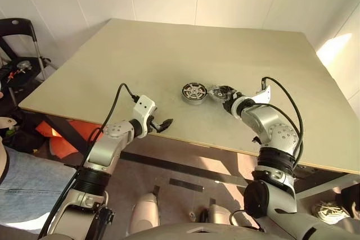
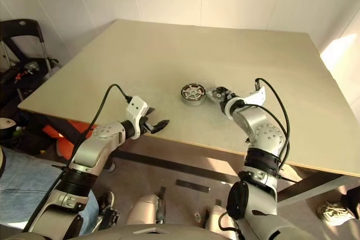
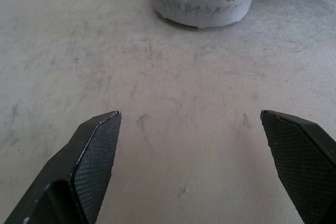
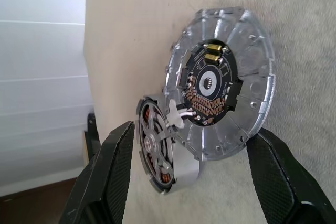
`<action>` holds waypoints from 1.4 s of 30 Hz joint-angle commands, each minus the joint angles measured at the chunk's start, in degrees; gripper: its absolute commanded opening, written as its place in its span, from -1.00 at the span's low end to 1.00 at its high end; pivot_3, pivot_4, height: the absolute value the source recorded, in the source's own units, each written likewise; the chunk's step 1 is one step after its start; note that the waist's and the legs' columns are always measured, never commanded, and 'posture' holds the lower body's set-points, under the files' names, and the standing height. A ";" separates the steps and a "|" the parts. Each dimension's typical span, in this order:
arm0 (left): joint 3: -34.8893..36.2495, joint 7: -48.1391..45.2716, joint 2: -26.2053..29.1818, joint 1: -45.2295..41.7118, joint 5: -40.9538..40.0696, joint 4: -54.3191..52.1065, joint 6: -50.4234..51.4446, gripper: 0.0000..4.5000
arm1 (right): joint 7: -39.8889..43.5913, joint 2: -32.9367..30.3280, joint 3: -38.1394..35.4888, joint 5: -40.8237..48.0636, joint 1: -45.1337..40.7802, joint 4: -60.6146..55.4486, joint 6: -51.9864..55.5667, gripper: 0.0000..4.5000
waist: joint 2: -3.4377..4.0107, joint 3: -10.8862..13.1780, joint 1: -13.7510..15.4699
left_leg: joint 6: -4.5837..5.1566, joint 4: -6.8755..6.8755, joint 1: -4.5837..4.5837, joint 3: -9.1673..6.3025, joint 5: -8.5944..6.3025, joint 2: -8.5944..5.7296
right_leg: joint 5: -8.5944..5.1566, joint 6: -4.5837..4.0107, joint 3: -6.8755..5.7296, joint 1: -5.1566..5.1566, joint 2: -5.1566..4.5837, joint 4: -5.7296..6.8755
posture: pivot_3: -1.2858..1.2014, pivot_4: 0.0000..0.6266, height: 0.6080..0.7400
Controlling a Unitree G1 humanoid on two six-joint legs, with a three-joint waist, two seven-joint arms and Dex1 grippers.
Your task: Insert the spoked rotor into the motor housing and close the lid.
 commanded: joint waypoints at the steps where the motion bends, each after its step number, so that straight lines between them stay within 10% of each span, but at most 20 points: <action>1: 0.34 0.35 0.02 -1.18 0.21 -0.99 -0.34 1.00 | 3.69 -1.28 0.70 -2.34 -2.67 1.76 -2.01 0.64 | 0.00 0.00 -0.01 | 0.00 0.03 -0.01 0.00 0.00 0.00 | 0.04 0.03 0.00 0.00 0.00 -0.01 | 0.03 -1.00 1.00; 31: 1.22 2.12 -1.36 -1.33 0.34 0.70 -2.20 1.00 | 35.31 5.24 17.77 -20.54 -14.88 4.51 -1.84 0.64 | -0.09 0.02 0.59 | 0.15 0.13 -0.18 0.01 -0.06 0.03 | 0.18 -0.58 -0.04 0.02 -0.05 -0.03 | 0.03 -1.00 1.00; 42: 1.31 3.05 -2.46 -2.26 0.50 2.41 -3.24 1.00 | 49.47 -7.40 40.33 -58.20 -12.04 12.74 -28.81 0.64 | -0.24 -0.01 0.00 | 0.09 0.22 -0.12 -0.01 -0.02 0.06 | 0.27 -0.47 -0.04 0.01 -0.04 0.00 | 0.03 -1.00 1.00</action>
